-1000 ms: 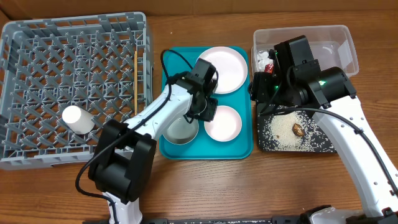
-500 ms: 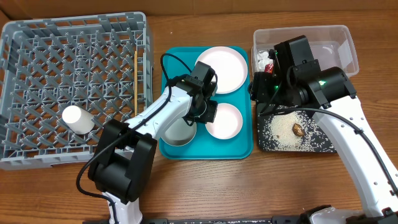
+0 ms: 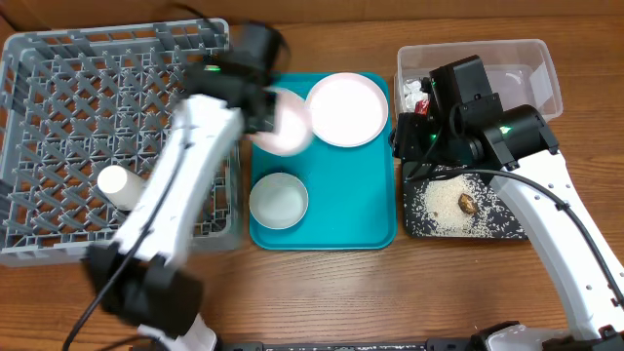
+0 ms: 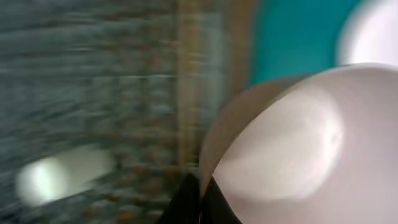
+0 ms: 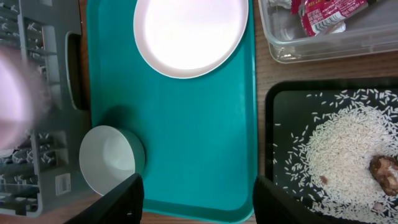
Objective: Sort waste into correct bins and load items into the dishwasher
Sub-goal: 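Carry the pink bowl with the left gripper and set it in the rack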
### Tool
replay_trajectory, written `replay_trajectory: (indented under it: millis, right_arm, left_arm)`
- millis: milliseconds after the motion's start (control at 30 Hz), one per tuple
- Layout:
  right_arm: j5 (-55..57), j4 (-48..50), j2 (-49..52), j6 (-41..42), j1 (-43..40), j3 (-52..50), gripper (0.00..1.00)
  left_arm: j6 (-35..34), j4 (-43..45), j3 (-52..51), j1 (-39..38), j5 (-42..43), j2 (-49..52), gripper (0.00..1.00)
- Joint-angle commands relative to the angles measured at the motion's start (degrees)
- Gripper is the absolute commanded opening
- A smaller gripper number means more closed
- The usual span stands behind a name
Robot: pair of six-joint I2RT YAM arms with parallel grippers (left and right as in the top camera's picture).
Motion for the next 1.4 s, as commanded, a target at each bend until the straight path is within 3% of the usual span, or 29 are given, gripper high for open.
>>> replay_trajectory:
  millis: [0, 167, 533, 900, 1367]
  right_arm:
    - [0.04, 0.31, -0.26, 0.11, 0.22, 0.74, 0.58]
    - [0.04, 0.15, -0.26, 0.11, 0.22, 0.74, 0.58]
    - [0.07, 0.31, -0.26, 0.11, 0.22, 0.76, 0.58]
    - [0.07, 0.37, -0.26, 0.11, 0.22, 0.74, 0.58]
    - [0.04, 0.35, -0.26, 0.11, 0.22, 0.74, 0.58]
  left_arm:
    - [-2.86, -4.07, 1.18, 4.35, -31.34, -2.51, 0.04]
    - [-2.99, -3.15, -0.24, 11.76, -44.89, -1.07, 0.04]
    - [-0.81, 3.93, -0.26, 16.39, -45.53, 9.33, 0.04]
    - [1.09, 7.48, -0.26, 13.68, -46.49, 19.12, 0.04]
    - [1.09, 7.43, -0.26, 9.25, -46.90, 22.14, 0.04]
